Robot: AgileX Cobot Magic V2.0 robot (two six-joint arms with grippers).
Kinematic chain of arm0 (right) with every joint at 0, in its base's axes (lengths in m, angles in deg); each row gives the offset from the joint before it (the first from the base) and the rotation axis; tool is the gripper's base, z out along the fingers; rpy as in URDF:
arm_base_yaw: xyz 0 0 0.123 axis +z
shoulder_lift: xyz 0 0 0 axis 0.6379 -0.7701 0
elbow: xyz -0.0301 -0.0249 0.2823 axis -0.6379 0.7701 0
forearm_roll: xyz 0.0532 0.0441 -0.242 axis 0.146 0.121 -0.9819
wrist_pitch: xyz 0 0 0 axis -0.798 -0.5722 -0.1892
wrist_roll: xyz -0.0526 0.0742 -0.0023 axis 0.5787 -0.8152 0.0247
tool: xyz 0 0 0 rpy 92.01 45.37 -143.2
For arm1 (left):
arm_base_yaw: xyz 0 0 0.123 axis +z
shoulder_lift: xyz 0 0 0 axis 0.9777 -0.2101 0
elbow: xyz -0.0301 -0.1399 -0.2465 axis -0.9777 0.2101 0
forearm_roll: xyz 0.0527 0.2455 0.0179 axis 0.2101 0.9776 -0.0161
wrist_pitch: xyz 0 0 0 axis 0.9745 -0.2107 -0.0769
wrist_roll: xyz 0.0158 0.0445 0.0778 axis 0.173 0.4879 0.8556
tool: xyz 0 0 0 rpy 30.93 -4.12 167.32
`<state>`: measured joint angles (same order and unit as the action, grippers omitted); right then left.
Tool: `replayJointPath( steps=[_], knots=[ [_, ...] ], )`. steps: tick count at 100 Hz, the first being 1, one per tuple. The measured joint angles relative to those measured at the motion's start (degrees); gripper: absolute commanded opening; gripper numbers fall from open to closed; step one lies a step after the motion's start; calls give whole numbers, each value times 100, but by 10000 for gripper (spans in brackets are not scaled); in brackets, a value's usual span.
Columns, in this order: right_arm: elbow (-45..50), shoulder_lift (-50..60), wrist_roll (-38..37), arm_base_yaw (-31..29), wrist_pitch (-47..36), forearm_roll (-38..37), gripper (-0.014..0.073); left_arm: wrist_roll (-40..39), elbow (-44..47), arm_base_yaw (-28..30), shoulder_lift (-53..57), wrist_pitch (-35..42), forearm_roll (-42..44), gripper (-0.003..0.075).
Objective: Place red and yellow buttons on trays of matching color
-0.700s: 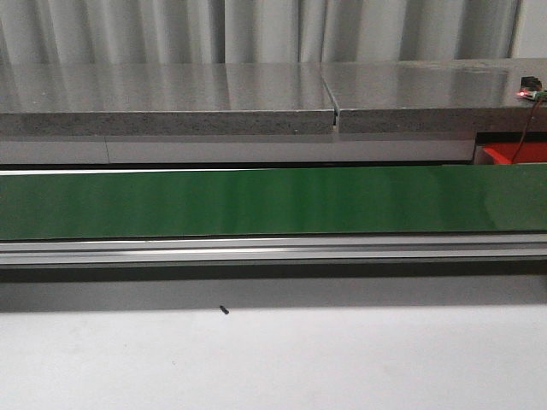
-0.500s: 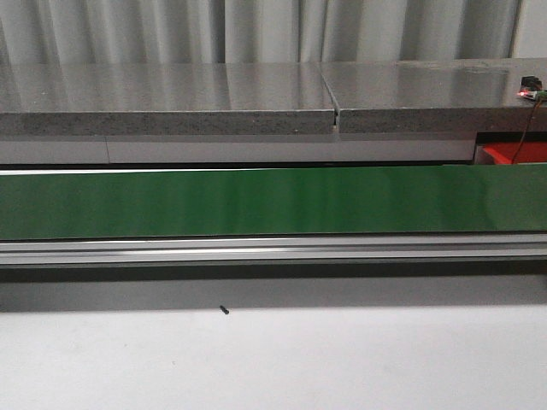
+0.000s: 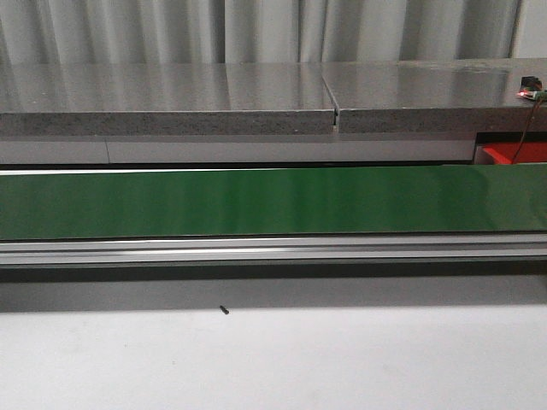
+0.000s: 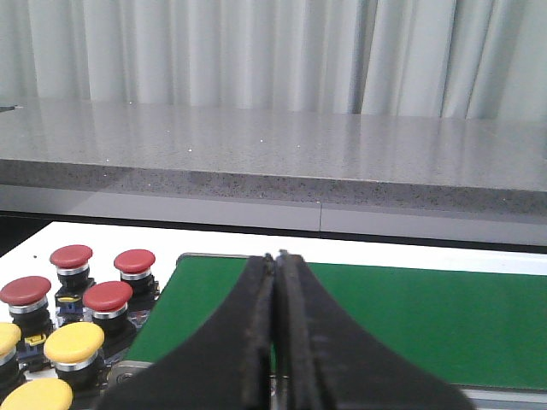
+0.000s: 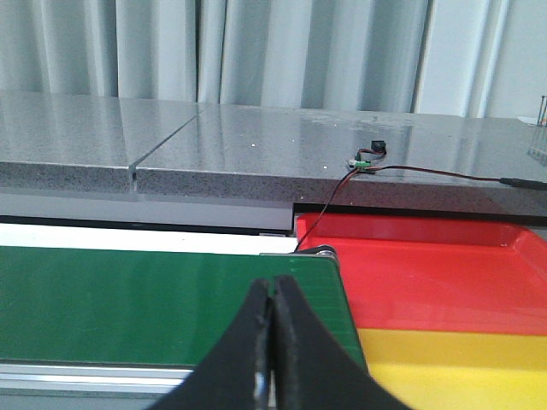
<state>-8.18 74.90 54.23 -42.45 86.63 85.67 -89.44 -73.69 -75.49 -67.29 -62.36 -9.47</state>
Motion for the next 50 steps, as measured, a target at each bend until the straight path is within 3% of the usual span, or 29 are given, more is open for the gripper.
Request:
replayJointPath(
  steps=[50],
  knots=[
    [0, 0, 0, 0, 0, 0, -57, 0, -25, 0, 0, -227, 31, -20]
  ],
)
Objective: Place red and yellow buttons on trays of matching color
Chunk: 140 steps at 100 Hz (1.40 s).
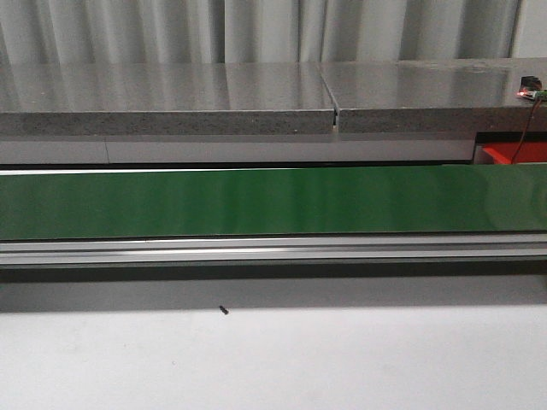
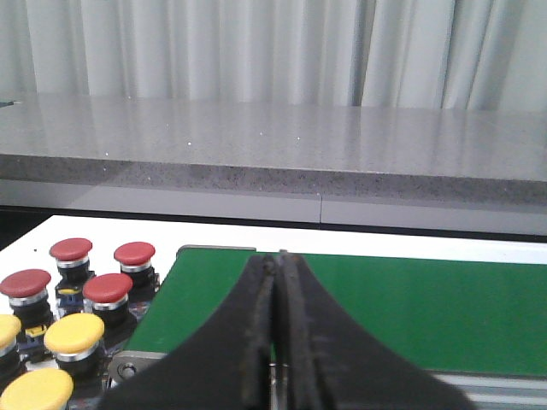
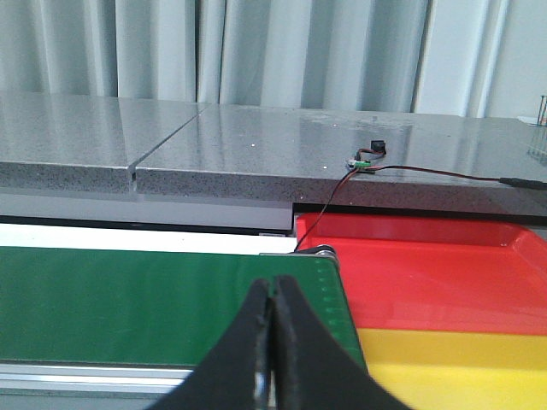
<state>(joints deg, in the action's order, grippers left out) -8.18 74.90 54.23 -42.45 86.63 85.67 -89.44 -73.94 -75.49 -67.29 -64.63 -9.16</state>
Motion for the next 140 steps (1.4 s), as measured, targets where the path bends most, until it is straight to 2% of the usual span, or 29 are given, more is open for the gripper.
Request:
replayJointPath(
  steps=[18, 44, 62, 72, 79, 84, 89, 96, 117, 130, 140],
  knots=[
    [0, 0, 0, 0, 0, 0, -57, 0, -530, 0, -450, -834, 144, -20],
    [0, 0, 0, 0, 0, 0, -57, 0, -2210, 0, -2340, -2496, 520, -20],
    [0, 0, 0, 0, 0, 0, -57, 0, -3133, 0, -3408, -2961, 533, 0],
    [0, 0, 0, 0, 0, 0, -57, 0, -3555, 0, -3871, -3028, 533, 132],
    [0, 0, 0, 0, 0, 0, -57, 0, -3770, 0, -4137, -3085, 533, 304],
    [0, 0, 0, 0, 0, 0, -57, 0, -3875, 0, -4297, -3107, 533, 470],
    [0, 0, 0, 0, 0, 0, -57, 0, -3945, 0, -4427, -3118, 533, 595],
    [0, 0, 0, 0, 0, 0, -57, 0, -3984, 0, -4573, -3118, 522, 694],
    [0, 0, 0, 0, 0, 0, -57, -133, -3984, 0, -4843, -3128, 522, 622],
    [0, 0, 0, 0, 0, 0, -57, -146, -4008, 0, -4865, -3141, 522, 618],
    [0, 0, 0, 0, 0, 0, -57, -435, -4115, 135, -4865, -3266, 588, 618]
  ],
)
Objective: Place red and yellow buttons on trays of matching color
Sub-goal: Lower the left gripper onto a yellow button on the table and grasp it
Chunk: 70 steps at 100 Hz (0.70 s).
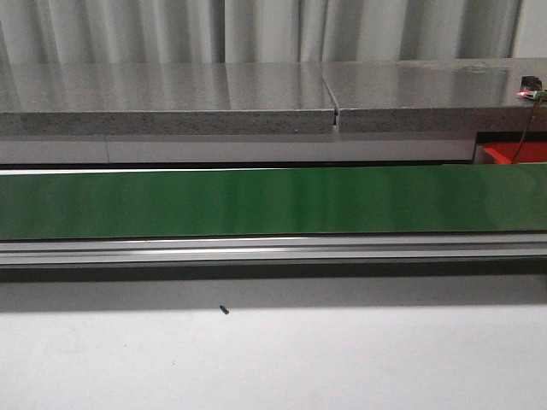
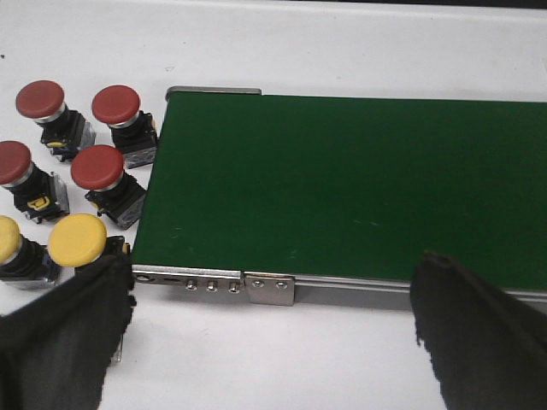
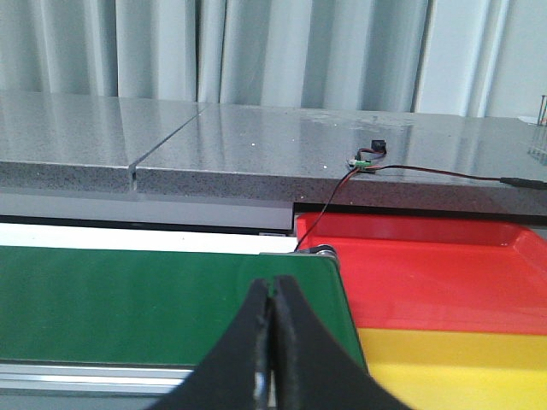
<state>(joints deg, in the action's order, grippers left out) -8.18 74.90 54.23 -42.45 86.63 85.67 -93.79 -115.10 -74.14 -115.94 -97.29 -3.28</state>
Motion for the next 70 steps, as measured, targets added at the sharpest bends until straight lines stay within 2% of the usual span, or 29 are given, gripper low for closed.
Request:
replayJointPath(
  steps=[14, 46, 70],
  knots=[
    [0, 0, 0, 0, 0, 0, -57, -335, -121, 575, 0, -413, 140, 617],
    [0, 0, 0, 0, 0, 0, -57, -413, -141, 2158, -140, -1271, 16, 617],
    [0, 0, 0, 0, 0, 0, -57, -421, -155, 2573, -806, -1444, -267, 617]
  ],
)
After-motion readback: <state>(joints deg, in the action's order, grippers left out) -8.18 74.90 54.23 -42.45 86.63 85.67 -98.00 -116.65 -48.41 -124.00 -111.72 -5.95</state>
